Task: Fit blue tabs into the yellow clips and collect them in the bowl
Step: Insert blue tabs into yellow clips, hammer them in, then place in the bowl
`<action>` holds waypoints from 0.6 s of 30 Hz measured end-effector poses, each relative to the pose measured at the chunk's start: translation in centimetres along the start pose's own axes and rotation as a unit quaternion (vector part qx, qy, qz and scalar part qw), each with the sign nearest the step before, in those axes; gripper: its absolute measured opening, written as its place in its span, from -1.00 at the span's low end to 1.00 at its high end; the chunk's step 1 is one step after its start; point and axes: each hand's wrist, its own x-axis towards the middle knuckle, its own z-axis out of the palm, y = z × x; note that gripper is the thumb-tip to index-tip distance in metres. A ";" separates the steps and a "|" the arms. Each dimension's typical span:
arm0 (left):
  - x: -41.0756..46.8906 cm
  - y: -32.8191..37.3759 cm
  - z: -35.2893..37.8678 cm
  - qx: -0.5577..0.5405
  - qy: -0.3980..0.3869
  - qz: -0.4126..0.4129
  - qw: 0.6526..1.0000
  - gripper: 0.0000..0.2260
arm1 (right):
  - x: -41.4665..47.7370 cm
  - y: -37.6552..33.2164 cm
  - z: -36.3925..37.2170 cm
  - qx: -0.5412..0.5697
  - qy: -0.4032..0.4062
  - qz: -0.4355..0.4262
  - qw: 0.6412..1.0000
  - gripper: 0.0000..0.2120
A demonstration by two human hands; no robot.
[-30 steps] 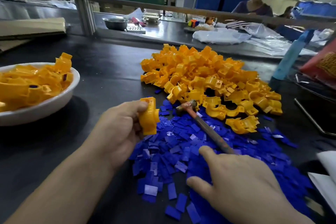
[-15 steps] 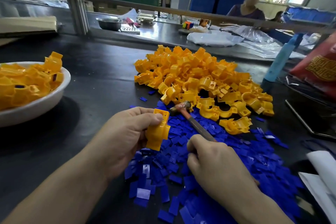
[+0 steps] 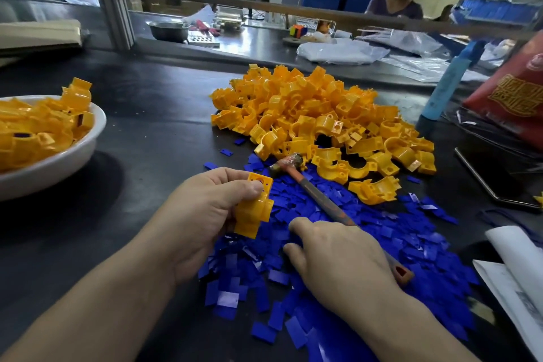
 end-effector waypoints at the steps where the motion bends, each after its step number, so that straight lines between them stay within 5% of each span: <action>1: 0.0 -0.1 0.1 0.003 -0.003 -0.001 1.000 -0.55 | 0.0 0.0 0.1 0.007 0.006 -0.009 1.000 -0.72; 5: -0.1 -0.2 0.2 0.006 -0.002 -0.004 1.000 -0.57 | -0.2 0.5 0.2 0.042 0.051 -0.015 0.998 -0.81; 9: -0.1 -0.3 0.1 0.023 0.004 -0.013 1.000 -0.69 | -0.1 1.0 -0.5 0.212 0.101 0.009 0.972 -0.89; 15: -0.4 -0.4 0.4 0.056 -0.006 0.007 0.998 -0.77 | -0.2 0.1 -1.8 0.556 0.091 0.044 0.825 -0.84; 18: -0.6 -0.4 0.6 0.065 -0.011 0.026 0.998 -0.76 | -0.2 0.2 -2.3 0.595 0.097 0.054 0.796 -0.90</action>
